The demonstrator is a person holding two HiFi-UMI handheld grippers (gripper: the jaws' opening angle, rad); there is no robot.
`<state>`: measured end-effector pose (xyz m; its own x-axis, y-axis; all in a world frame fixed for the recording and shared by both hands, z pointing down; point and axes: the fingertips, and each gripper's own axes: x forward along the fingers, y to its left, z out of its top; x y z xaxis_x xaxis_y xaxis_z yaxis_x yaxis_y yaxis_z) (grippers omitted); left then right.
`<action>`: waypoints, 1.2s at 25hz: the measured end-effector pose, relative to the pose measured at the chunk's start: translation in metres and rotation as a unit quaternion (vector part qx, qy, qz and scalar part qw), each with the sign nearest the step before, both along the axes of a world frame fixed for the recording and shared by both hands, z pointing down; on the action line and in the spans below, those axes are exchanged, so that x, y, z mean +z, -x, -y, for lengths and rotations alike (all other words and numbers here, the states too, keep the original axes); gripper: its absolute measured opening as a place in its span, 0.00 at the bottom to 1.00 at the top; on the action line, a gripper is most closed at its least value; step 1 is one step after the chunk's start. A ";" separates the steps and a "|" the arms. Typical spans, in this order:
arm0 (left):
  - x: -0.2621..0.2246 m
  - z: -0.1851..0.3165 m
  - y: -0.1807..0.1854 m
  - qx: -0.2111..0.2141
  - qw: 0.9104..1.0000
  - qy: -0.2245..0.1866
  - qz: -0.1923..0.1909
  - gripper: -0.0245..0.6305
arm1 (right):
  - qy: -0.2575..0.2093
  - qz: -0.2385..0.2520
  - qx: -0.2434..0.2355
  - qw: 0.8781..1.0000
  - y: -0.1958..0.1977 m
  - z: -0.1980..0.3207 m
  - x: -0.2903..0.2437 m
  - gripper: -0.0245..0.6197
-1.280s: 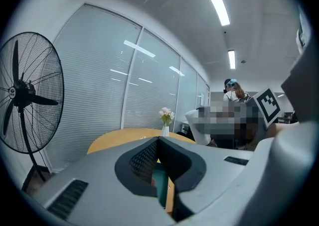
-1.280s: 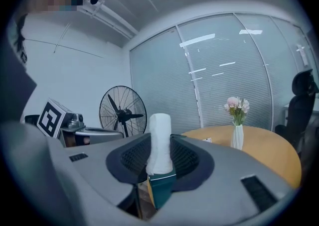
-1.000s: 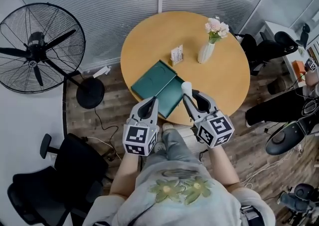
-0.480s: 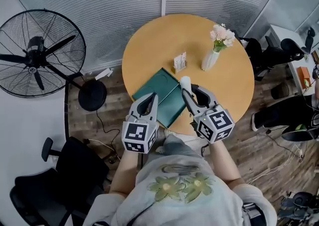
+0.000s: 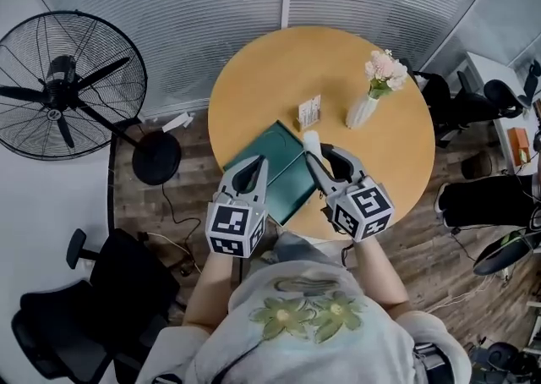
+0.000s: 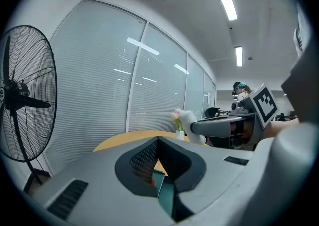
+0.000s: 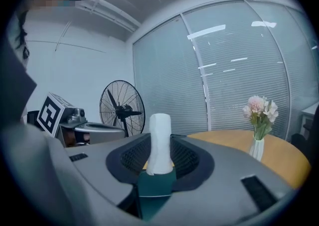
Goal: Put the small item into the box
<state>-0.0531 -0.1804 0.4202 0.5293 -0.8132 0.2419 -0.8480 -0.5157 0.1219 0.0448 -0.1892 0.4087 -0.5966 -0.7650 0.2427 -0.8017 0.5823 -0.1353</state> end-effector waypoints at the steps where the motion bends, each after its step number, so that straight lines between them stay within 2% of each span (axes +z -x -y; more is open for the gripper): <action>1: 0.002 0.001 -0.001 0.000 1.000 0.002 0.001 0.04 | 0.002 -0.002 -0.002 1.000 0.000 0.001 0.003 0.23; 8: 0.013 0.010 -0.006 -0.001 1.000 0.012 0.007 0.04 | 0.028 -0.015 -0.015 0.999 -0.009 0.004 0.025 0.23; 17: 0.026 0.010 -0.006 -0.007 0.999 0.030 0.013 0.04 | 0.074 -0.046 -0.068 0.994 0.005 0.001 0.068 0.23; 30: 0.058 0.007 0.002 -0.009 0.997 0.066 0.031 0.04 | 0.132 -0.075 -0.091 0.984 0.013 -0.001 0.120 0.23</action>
